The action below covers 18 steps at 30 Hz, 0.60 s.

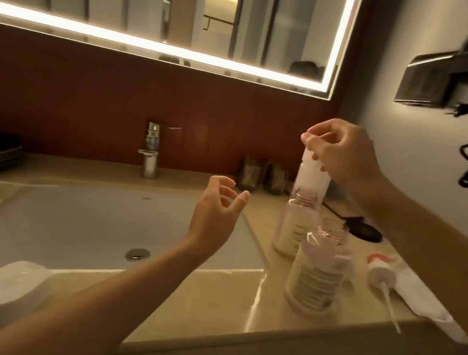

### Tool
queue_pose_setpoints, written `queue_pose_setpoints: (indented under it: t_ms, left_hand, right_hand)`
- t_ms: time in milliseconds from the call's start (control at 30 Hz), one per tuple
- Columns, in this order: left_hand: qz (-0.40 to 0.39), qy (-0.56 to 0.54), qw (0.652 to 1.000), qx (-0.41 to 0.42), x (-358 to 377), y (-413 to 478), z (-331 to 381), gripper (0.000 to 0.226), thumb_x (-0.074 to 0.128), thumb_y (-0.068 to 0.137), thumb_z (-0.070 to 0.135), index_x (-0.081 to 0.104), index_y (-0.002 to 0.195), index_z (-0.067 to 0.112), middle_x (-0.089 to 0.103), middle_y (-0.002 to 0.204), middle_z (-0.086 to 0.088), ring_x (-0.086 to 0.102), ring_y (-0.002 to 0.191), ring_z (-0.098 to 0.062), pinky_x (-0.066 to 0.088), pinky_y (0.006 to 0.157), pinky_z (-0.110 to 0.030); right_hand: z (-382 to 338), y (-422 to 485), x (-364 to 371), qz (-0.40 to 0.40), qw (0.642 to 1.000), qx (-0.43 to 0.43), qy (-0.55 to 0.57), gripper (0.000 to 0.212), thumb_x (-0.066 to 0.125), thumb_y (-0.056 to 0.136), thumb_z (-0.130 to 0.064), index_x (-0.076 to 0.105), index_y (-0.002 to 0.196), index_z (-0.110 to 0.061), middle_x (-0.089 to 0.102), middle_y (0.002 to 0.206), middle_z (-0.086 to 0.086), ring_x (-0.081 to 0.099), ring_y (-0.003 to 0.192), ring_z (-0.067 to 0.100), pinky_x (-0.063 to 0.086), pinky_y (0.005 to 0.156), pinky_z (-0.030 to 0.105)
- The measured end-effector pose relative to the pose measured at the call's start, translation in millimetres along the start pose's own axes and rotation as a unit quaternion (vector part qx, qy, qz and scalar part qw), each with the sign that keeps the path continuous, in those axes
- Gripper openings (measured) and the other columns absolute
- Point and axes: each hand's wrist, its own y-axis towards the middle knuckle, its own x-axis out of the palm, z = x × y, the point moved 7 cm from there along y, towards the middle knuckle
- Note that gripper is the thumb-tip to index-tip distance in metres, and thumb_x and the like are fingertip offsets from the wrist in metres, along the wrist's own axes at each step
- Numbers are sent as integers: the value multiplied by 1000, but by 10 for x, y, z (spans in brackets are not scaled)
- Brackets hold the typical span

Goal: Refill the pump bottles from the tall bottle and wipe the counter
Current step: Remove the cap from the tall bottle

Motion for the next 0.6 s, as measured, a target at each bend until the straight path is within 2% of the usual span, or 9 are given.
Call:
queue_pose_setpoints:
  t_ms: [67,167,200,233,300,333,367,467,600]
  left_hand:
    - [-22,-30,999,-26,258,189,-47,27,55,90,32,48,110,14,55,87,5,54,79,-8,47,71,-25]
    - [-47,-58,997,-33,590,469,-68,25,52,92,33,50,110,15,56,87,3,54,80,-13,45,67,-24]
    - [-55,-62,996,-28,725,587,-47,26,50,92,34,50,111,16,56,88,3,54,83,-14,44,69,-25]
    - [-58,-59,996,-18,794,687,-14,27,49,93,35,50,114,17,56,91,3,54,85,-14,45,71,-25]
    - [-65,-34,997,22,889,883,118,33,44,94,37,48,121,19,55,102,1,53,93,-13,45,74,-23]
    - [-75,-18,996,49,959,995,204,35,42,95,38,47,125,21,53,110,0,51,98,-12,43,75,-21]
    - [-86,2,993,77,1022,1095,283,37,40,95,39,45,128,21,51,118,-1,50,103,-12,42,77,-19]
    - [-135,62,981,122,1310,1384,436,41,35,96,42,43,133,24,45,132,-5,48,113,-17,44,87,-26]
    - [-207,115,965,110,1611,1535,380,47,29,97,44,47,132,19,52,125,-7,52,109,-20,46,82,-29]
  right_hand:
    - [336,165,-132,30,998,59,-15,31,62,85,-32,57,109,-14,62,104,6,58,87,18,51,70,31]
    - [916,211,-46,-17,982,186,-11,55,66,83,-34,42,126,-8,49,113,5,47,91,16,39,52,22]
    - [1114,224,-4,-32,975,221,7,61,67,82,-32,38,128,-5,46,113,5,46,91,16,38,51,21]
    - [1264,223,66,-46,967,247,28,66,69,80,-31,35,130,-3,45,115,6,46,94,17,41,55,22]
    - [1510,236,229,-75,955,281,63,78,73,76,-32,29,134,-3,43,128,9,47,109,23,47,81,29]
    - [1609,268,306,-89,949,293,80,83,74,74,-34,27,135,-4,41,133,10,44,118,25,43,90,35]
    - [1658,287,396,-105,944,299,96,86,75,72,-36,26,137,-6,40,134,8,42,121,26,40,93,38]
    - [1757,414,622,-141,936,290,140,81,76,71,-37,33,134,-11,47,130,6,46,110,21,37,84,37]
    - [1783,549,755,-128,944,260,159,63,74,75,-19,43,129,-12,53,119,9,50,109,24,40,84,37]
